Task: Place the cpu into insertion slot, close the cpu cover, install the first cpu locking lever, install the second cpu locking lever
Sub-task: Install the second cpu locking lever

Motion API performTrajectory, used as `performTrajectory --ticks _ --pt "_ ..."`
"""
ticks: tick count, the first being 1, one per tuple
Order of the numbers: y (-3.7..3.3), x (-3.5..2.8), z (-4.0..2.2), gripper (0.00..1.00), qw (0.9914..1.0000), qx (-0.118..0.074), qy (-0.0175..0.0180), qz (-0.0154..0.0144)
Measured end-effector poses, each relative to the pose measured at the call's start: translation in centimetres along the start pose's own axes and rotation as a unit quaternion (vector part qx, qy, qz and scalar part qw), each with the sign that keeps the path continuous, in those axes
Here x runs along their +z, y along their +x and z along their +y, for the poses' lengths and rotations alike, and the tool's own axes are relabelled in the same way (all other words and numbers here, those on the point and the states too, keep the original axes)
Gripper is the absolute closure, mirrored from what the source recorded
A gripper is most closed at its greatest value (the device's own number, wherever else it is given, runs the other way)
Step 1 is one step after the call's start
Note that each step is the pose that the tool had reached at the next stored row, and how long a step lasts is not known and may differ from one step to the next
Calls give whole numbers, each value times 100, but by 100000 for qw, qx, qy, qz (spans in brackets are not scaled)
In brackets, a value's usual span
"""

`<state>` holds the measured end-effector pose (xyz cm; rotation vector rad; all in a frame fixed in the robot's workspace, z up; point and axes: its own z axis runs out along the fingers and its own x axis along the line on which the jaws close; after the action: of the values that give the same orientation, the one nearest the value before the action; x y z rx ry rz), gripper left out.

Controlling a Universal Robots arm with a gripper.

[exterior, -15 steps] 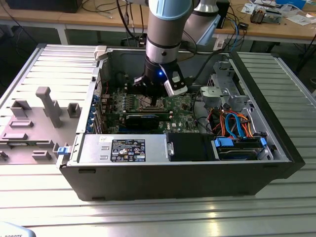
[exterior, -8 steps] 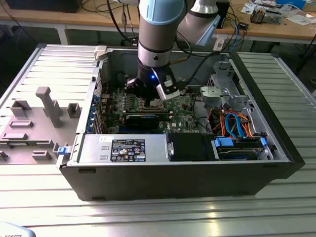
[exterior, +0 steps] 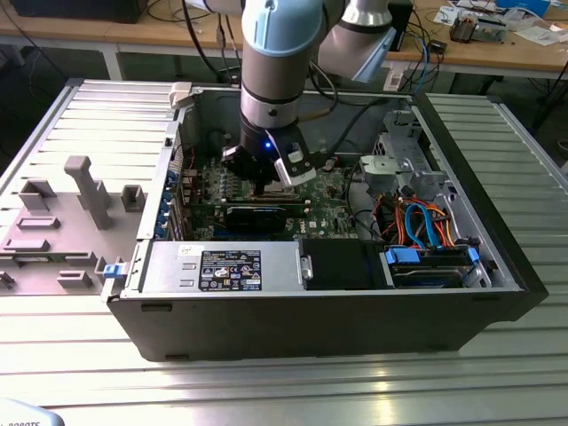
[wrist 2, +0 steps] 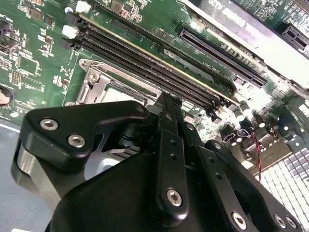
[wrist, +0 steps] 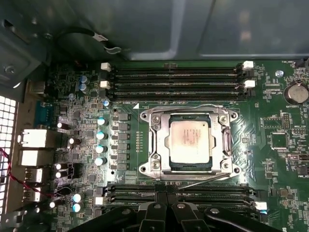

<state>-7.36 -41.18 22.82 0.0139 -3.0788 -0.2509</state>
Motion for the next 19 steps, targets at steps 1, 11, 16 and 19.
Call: performTrajectory --ticks 1,11,16,19 --pt "0 9 -2 89 100000 -86 3 13" --pt "24 117 -19 89 99996 -908 36 -10" --pt "27 130 -21 89 99996 -904 21 -22" --pt "68 167 -27 89 99996 -866 16 -31"
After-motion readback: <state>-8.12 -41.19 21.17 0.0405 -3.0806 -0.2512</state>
